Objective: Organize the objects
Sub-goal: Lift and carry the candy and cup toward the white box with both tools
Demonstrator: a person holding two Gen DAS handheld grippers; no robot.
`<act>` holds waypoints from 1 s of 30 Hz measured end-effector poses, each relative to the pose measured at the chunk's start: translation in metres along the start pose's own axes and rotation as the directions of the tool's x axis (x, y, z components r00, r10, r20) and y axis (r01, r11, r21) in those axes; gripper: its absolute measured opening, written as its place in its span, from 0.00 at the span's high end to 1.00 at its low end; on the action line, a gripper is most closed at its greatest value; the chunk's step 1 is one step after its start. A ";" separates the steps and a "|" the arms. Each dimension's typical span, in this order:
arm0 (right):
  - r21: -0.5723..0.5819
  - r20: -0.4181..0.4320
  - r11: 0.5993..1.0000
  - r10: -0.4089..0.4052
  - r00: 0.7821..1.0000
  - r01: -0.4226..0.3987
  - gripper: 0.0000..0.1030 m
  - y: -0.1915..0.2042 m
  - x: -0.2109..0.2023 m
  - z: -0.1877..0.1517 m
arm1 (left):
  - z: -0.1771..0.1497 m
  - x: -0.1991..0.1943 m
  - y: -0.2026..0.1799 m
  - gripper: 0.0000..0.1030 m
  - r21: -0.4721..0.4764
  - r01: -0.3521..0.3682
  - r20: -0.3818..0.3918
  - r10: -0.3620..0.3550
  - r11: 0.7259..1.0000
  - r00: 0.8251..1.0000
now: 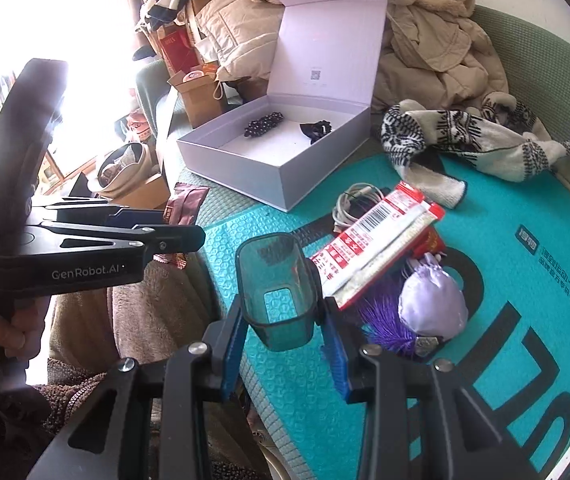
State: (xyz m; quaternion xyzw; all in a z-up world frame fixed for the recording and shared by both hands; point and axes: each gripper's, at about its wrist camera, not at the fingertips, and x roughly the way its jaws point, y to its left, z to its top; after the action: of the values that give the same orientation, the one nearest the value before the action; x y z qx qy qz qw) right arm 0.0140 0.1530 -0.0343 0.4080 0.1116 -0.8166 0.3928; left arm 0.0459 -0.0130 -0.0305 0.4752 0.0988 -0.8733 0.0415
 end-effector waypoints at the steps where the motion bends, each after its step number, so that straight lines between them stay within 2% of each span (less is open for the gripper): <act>1: -0.008 0.000 1.000 0.006 1.000 -0.006 0.65 0.003 0.001 0.002 | 0.001 -0.002 0.002 0.69 -0.003 -0.003 0.002 0.003 1.000 1.000; 15: -0.096 0.020 0.993 0.069 0.997 -0.067 0.65 0.040 0.013 0.039 | 0.020 -0.024 0.038 0.69 -0.027 -0.041 0.031 0.042 0.999 0.999; 30: -0.148 0.039 0.986 0.089 0.995 -0.083 0.65 0.050 0.033 0.096 | 0.070 -0.026 0.075 0.69 -0.025 -0.049 0.051 0.050 0.999 0.997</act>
State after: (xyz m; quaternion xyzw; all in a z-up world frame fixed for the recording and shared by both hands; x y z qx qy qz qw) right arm -0.0164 0.0533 0.0090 0.3639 0.1444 -0.7976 0.4588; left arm 0.0150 -0.1020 0.0178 0.4545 0.0961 -0.8827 0.0712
